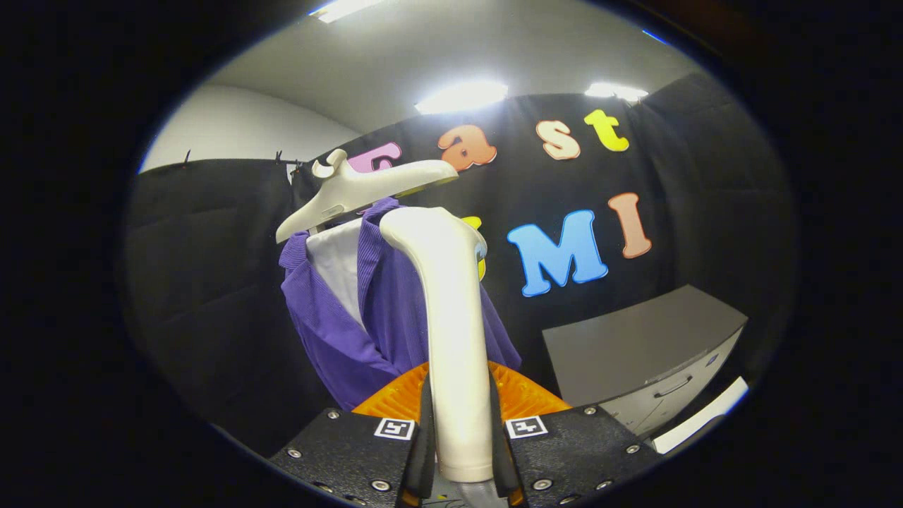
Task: Iron the clothes twice with a garment steamer, once on the left side and once on the right side.
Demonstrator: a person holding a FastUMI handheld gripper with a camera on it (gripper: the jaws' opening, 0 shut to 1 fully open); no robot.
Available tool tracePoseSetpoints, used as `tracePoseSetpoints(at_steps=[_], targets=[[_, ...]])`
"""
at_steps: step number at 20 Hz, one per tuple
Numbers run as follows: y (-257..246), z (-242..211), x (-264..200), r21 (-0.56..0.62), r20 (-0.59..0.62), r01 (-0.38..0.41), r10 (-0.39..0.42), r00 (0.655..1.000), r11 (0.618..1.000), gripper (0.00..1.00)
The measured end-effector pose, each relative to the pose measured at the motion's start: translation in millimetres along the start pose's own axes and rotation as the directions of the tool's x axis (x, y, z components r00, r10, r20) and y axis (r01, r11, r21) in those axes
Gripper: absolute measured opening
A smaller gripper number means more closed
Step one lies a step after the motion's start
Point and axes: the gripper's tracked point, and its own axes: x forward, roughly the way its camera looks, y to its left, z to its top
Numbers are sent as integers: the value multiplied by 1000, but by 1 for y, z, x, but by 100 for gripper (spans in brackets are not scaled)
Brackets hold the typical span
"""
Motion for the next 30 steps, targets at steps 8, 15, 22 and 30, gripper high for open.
tracePoseSetpoints(at_steps=[8, 15, 22, 30], targets=[[28, 11, 25, -172, 166, 95, -66, 984, 981, 33], [29, -11, 44, -164, 168, 138, -110, 980, 977, 33], [26, -30, 44, -157, 132, 130, -110, 985, 979, 34], [22, -65, 38, -148, 55, 102, -94, 994, 984, 33]])
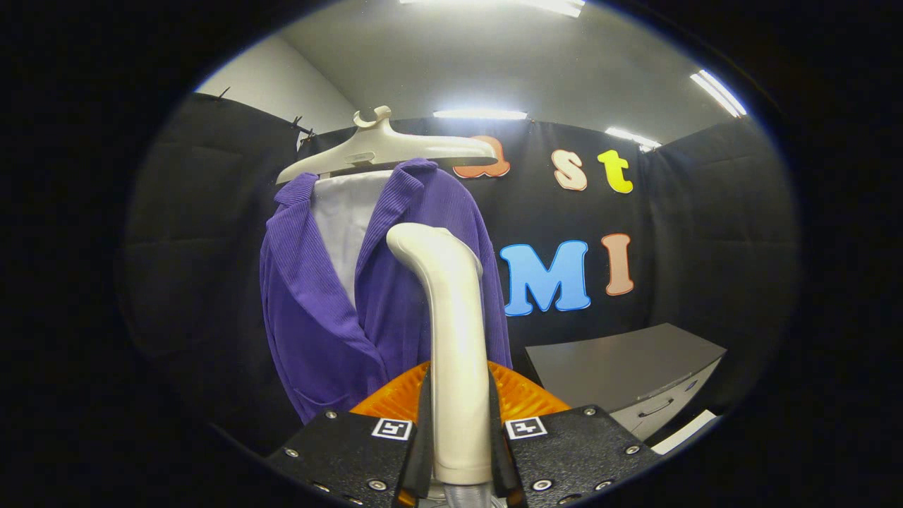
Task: Iron the clothes twice with a garment steamer, once on the left side and once on the right side.
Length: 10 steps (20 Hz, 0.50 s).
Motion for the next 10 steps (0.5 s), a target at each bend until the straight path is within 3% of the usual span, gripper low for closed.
tracePoseSetpoints(at_steps=[10], targets=[[3, -66, -19, -32, -100, -18, 15, 995, 999, 34]])
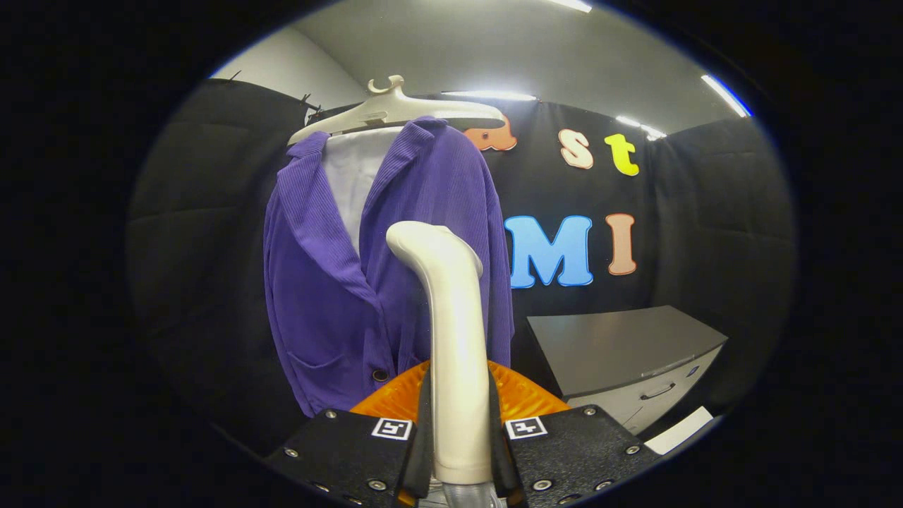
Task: Iron the clothes twice with a garment steamer, once on the left side and once on the right side.
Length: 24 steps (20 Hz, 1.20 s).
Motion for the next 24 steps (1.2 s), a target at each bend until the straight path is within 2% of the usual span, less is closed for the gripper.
tracePoseSetpoints(at_steps=[9, 17, 24], targets=[[-4, -71, -1, -56, -132, -37, 30, 991, 998, 34], [-10, -134, -2, -66, -265, -65, 46, 963, 996, 34], [-14, -187, 0, -62, -375, -85, 56, 925, 994, 34]])
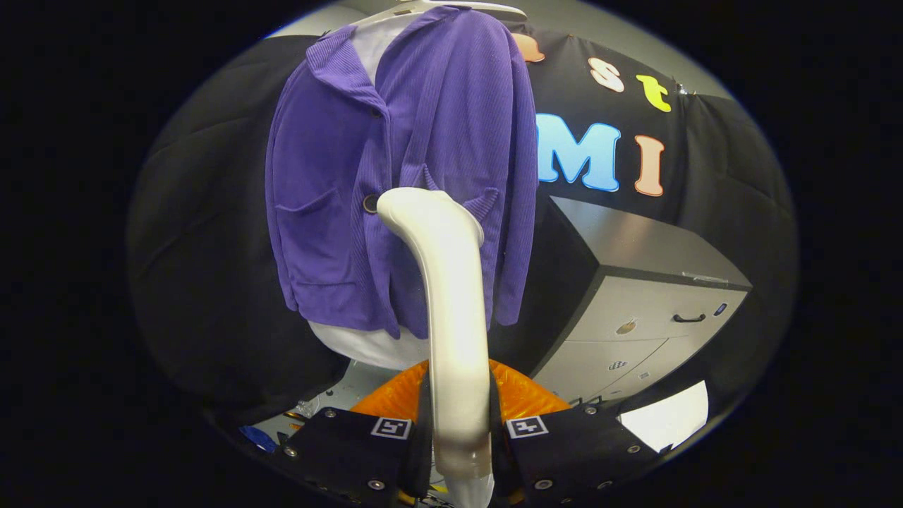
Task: Iron the clothes twice with a garment steamer, once on the left side and once on the right side.
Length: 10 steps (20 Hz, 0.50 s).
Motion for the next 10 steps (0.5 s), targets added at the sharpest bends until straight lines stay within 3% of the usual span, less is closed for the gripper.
tracePoseSetpoints(at_steps=[10], targets=[[-3, -45, 11, 16, -115, -38, 40, 993, 999, 35]])
